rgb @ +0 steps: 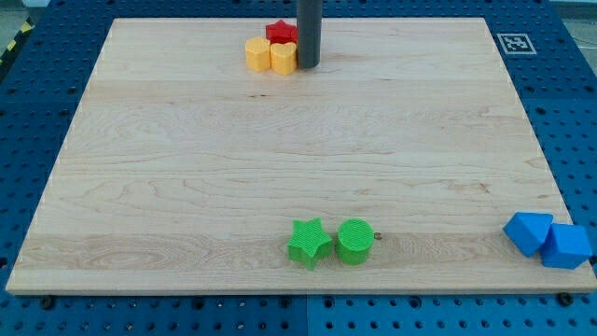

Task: Move away from the yellow heart

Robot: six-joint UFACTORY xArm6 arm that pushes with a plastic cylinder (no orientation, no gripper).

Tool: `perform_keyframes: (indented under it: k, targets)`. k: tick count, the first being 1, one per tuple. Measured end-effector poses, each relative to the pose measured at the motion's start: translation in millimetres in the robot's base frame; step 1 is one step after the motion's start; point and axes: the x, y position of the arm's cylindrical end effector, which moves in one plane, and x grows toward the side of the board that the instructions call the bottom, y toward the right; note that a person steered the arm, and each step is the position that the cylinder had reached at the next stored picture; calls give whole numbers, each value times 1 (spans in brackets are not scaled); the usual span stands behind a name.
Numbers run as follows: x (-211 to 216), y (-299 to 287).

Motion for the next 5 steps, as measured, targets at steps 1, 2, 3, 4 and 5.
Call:
perform_keyframes:
  k: [1,2,3,4,5]
  targets:
    - [-5,7]
    - [15,35]
    - [57,45]
    - [61,20]
    - [58,49]
